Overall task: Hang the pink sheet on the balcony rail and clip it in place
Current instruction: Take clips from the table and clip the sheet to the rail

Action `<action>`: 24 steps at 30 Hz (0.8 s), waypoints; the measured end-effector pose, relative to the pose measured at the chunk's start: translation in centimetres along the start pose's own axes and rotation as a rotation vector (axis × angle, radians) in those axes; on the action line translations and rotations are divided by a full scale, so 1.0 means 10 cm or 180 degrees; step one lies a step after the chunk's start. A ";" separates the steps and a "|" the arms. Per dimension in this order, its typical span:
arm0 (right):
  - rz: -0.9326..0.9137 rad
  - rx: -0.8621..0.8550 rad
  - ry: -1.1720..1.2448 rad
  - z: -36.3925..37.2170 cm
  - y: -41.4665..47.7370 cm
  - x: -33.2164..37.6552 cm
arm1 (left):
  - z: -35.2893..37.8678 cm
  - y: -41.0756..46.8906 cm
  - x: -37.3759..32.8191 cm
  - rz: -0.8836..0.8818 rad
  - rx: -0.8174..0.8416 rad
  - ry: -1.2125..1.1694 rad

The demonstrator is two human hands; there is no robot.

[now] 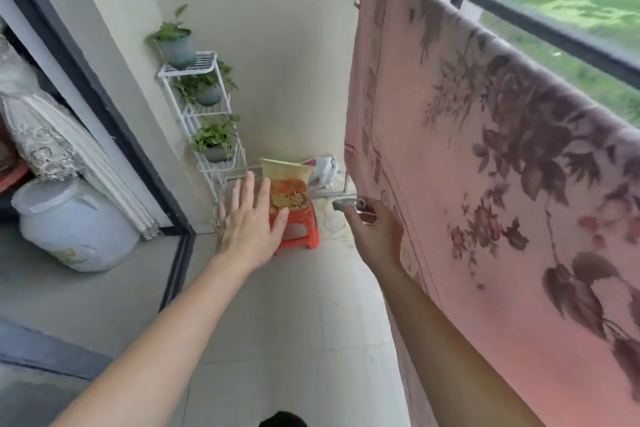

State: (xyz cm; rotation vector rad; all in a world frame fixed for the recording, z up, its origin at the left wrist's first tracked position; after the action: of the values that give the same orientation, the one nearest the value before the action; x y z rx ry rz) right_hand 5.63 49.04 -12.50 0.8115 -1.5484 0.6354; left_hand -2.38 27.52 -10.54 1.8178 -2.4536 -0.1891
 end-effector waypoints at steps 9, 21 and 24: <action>-0.0364 0.0288 -0.0684 1.13 2.30 -0.32 | 0.83 2.26 0.43 -0.0227 0.0204 -0.0149; -0.0177 0.0091 -0.0964 2.23 5.06 -0.06 | 1.16 5.66 0.59 0.0236 0.0446 -0.0289; -0.0220 0.0005 -0.1028 2.30 5.64 -0.11 | 1.36 6.22 0.45 0.0292 0.0591 -0.0387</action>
State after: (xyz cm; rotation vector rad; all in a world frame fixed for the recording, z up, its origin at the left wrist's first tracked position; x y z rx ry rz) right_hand -53.02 65.33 -13.69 1.0011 -1.8014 0.4707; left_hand -64.41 41.78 -14.87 1.8063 -2.7148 -0.0693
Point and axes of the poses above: each hand's wrist, its own y-axis towards the middle knuckle, its own z-axis out of the palm, x = y × z, the point moved 3 cm from there along y, towards the middle knuckle, and after that the axes turned 9 degrees about y, right-handed, at the moved point
